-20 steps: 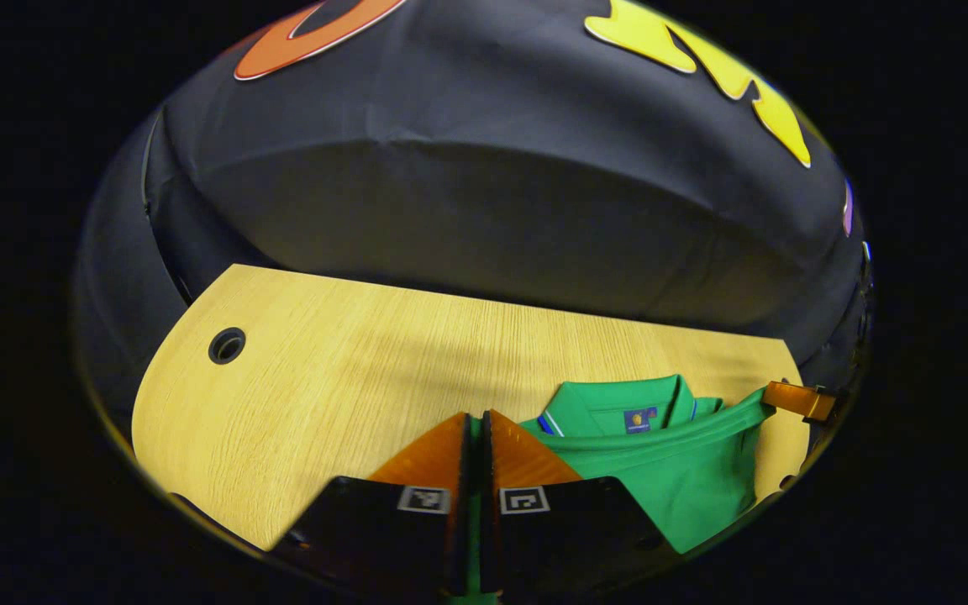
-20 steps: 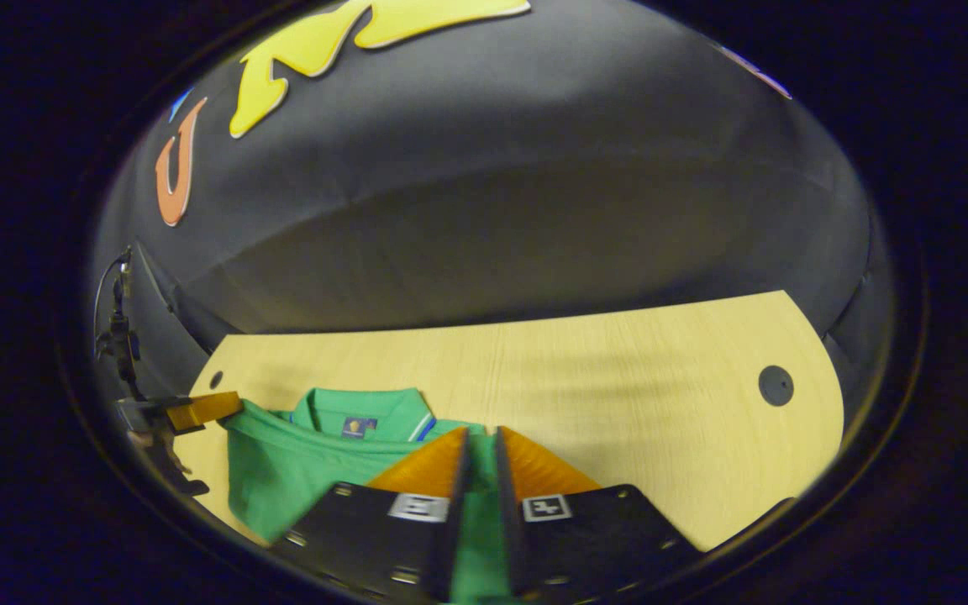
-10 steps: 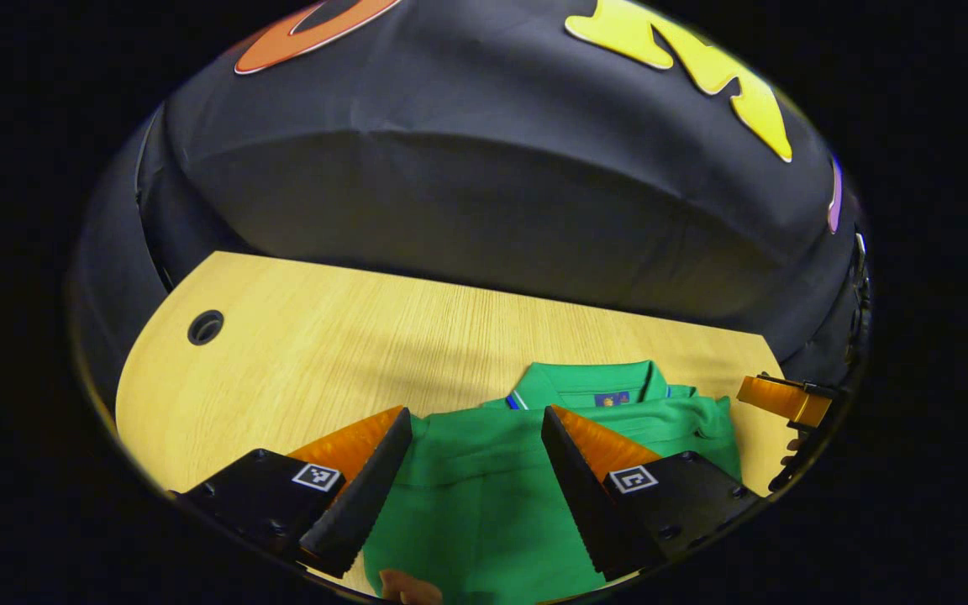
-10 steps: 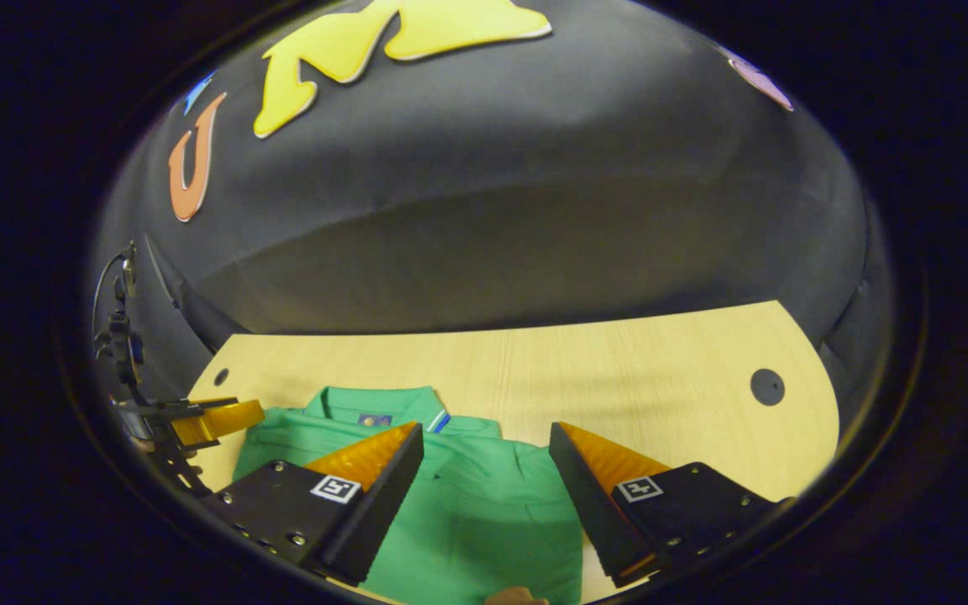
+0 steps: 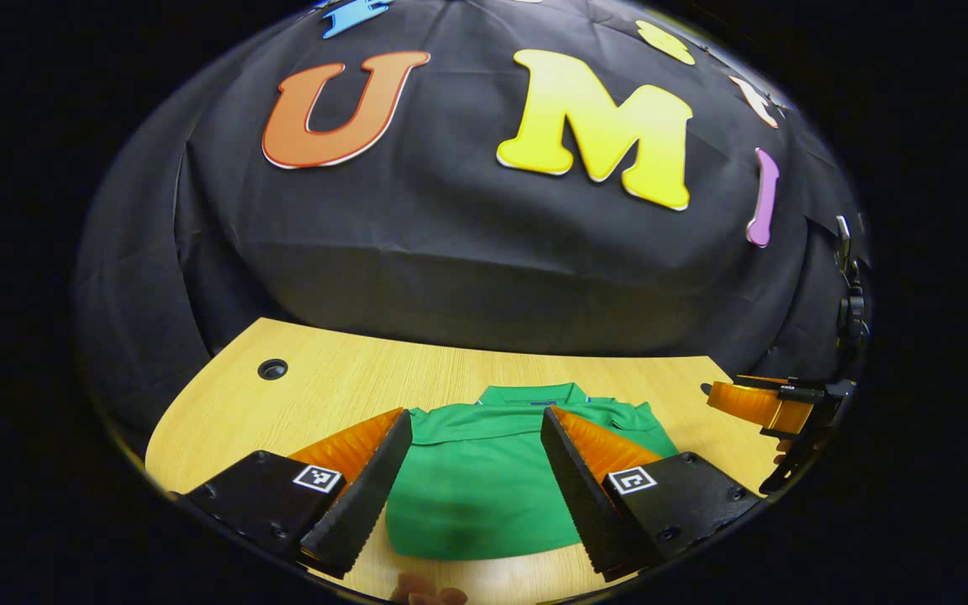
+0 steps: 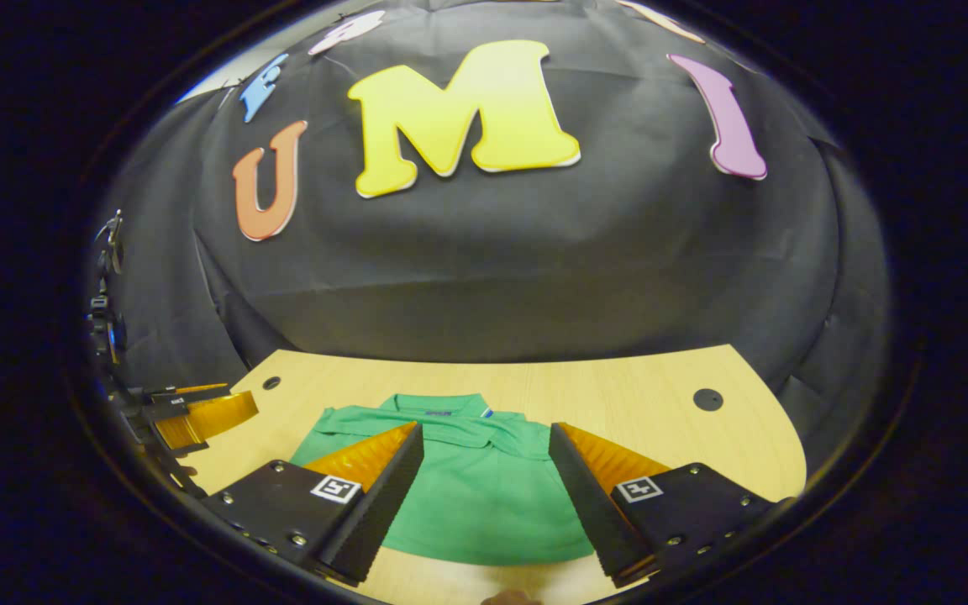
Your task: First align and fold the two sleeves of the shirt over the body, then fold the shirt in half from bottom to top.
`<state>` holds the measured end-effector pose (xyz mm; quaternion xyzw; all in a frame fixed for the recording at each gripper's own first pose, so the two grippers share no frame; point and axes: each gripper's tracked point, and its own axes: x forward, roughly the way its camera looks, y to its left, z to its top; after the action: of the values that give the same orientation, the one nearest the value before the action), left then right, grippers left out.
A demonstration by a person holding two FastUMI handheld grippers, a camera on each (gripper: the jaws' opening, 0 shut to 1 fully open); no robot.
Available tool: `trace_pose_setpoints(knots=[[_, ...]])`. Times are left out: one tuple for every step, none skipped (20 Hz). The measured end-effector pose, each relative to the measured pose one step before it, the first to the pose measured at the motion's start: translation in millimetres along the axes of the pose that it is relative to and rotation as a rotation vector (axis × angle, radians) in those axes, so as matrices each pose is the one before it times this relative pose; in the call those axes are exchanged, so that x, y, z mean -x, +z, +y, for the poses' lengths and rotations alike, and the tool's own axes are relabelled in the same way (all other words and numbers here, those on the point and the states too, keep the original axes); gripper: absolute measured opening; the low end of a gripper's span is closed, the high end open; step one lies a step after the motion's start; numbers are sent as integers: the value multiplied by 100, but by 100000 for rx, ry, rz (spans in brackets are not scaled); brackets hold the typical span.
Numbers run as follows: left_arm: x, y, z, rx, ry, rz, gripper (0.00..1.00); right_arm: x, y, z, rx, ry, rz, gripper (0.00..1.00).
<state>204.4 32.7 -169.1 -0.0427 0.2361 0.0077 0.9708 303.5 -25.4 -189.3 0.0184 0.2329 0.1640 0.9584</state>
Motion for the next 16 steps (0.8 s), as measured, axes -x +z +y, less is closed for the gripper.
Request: trace_pose_setpoints(knots=[[1404, -366, -544, -134, -690, -500, 99, 1573, -169, 472, 690, 163, -1316, 94], [1585, -357, -469, -159, 85, -755, 99, 1405, -358, 399, 1082, -99, -718, 94], [1367, 36, -376, -534, -89, -1508, 99, 1308, -303, 358, 1095, -156, -549, 94], [1349, 60, -469, -582, -232, -1720, 99, 1429, -258, 476, 979, 324, -329, 92], [1064, 134, -393, -746, -322, -1064, 99, 1341, 41, 428, 774, -33, -1328, 92], [1388, 169, -255, -1070, -7, -1756, 99, 1396, 35, 353, 826, 263, -1244, 94], [1201, 234, -228, -1050, 346, -1319, 99, 1197, 135, 501, 816, 25, -1300, 94], [1088, 334, -217, -862, 314, -1836, 99, 1075, 121, 360, 521, 57, -1786, 94], [1070, 322, -271, -518, 334, -1870, 99, 1212, 165, 427, 907, -58, -1019, 94], [957, 31, -188, -422, 233, -1216, 99, 1202, 132, 165, 994, -676, -1809, 94], [1123, -10, -114, -484, 89, -1674, 99, 1149, 312, 361, 876, -1, -1311, 94], [1016, 44, -155, -625, 180, -1320, 99, 1107, 181, 378, 283, -310, -1568, 94], [1022, -99, 43, -522, 282, -1271, 98, 1062, 120, 343, -171, 492, -768, 94], [942, -153, -149, -262, 23, -732, 99, 881, -69, 424, -246, 449, -442, 94], [952, -310, -206, 445, 153, 78, 98, 977, -69, 464, -19, 1193, -647, 94], [974, -361, -120, 1431, -316, -172, 99, 605, -151, 219, 779, 127, -819, 94]])
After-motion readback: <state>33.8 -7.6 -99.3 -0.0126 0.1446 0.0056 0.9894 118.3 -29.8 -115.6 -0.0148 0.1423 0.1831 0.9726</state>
